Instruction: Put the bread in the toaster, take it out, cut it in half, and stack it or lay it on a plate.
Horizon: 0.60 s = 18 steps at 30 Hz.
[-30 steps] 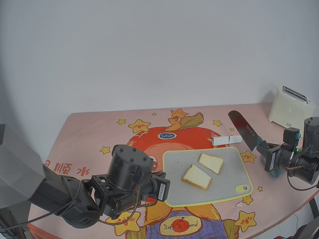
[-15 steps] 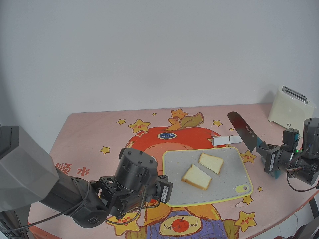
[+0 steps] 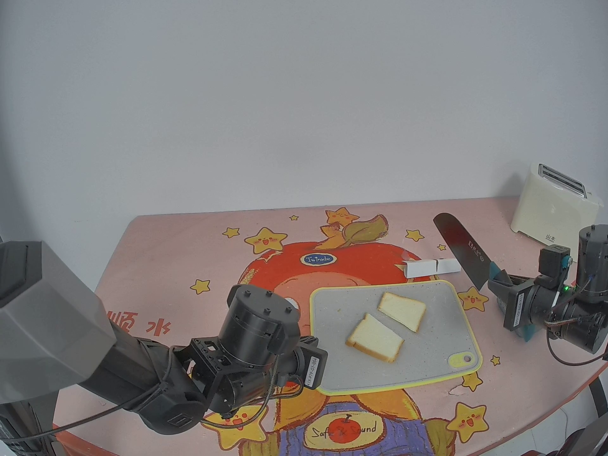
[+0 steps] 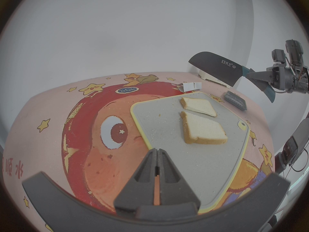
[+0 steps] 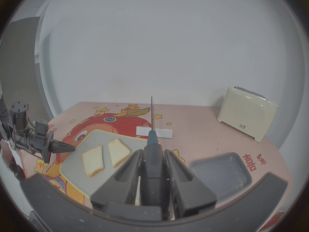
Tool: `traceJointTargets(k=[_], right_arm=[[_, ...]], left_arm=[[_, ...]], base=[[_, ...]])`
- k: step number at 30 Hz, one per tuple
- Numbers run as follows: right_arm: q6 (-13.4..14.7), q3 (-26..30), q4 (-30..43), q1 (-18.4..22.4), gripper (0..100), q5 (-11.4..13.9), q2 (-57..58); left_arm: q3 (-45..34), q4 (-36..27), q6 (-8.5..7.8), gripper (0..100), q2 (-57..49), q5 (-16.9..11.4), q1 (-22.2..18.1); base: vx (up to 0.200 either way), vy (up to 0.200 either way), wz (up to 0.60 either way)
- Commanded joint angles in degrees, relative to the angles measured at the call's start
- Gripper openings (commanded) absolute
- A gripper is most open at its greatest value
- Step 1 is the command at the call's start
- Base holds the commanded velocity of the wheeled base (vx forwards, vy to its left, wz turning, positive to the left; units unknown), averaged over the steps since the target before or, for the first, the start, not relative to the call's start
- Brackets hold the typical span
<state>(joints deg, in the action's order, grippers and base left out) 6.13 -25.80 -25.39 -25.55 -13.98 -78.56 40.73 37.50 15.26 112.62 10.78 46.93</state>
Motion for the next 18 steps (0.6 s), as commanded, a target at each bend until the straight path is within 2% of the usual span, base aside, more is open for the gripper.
traceJointTargets(k=[1,12,18], right_arm=[[0.0,0.1,0.0,0.0,0,0.0,-0.1],[0.0,0.1,0.1,0.0,0,0.0,-0.1],[0.0,0.1,0.1,0.0,0,0.0,-0.1]], left_arm=[[0.0,-0.1,0.03,0,-0.1,0.1,-0.1],[-3.5,-0.1,-0.32,0,-1.0,0.2,-2.3],[-5.7,-0.1,-0.5,0,-3.4,0.1,-4.7]], base=[[0.0,0.0,0.0],[0.0,0.0,0.0],[0.0,0.0,0.0]])
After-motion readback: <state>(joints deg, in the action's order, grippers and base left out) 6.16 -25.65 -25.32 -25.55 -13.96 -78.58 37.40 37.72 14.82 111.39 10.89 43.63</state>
